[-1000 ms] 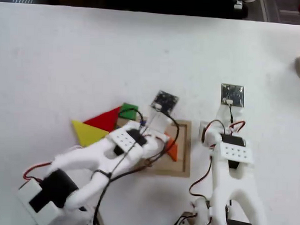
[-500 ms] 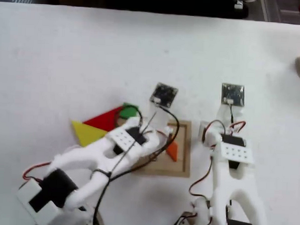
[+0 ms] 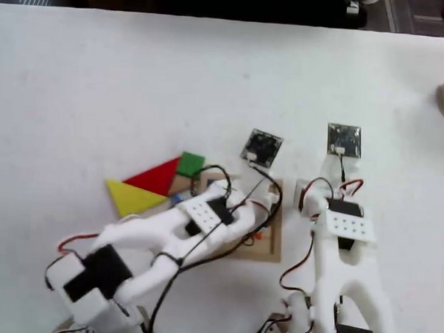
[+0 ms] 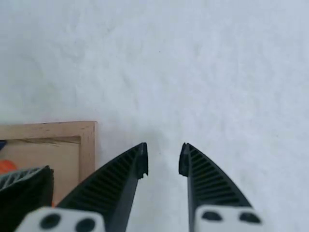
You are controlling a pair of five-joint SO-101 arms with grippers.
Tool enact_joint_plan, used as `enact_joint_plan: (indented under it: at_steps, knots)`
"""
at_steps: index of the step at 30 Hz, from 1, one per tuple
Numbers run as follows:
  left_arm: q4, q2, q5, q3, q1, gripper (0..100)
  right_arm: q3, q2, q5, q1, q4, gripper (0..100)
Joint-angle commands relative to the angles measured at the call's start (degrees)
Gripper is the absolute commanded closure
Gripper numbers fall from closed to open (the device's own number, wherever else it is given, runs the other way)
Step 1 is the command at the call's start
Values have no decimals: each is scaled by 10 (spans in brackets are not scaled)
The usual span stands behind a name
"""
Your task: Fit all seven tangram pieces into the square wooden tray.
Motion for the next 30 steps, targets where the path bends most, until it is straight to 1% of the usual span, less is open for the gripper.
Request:
enact_joint_plan:
  at_steps: [1, 6, 11, 16, 21, 25, 28, 30]
  knots:
    - [35, 36, 9, -64, 7, 977, -29, -2, 1, -5, -12, 879]
    - [102, 35, 9, -74, 7, 977, -29, -2, 1, -5, -12, 879]
    - [156, -22, 5, -19, 7, 977, -29, -2, 1, -5, -12, 879]
    - [154, -94, 4, 49, 7, 977, -29, -2, 1, -5, -12, 879]
    - [154, -118, 4, 54, 6, 977, -29, -2, 8, -5, -12, 879]
    - [154, -128, 4, 49, -15, 977, -28, -2, 15, -10, -12, 879]
    - [161, -170, 4, 61, -29, 977, -28, -2, 16, -15, -12, 879]
    - [182, -214, 4, 81, -30, 977, -28, -2, 16, -15, -12, 879]
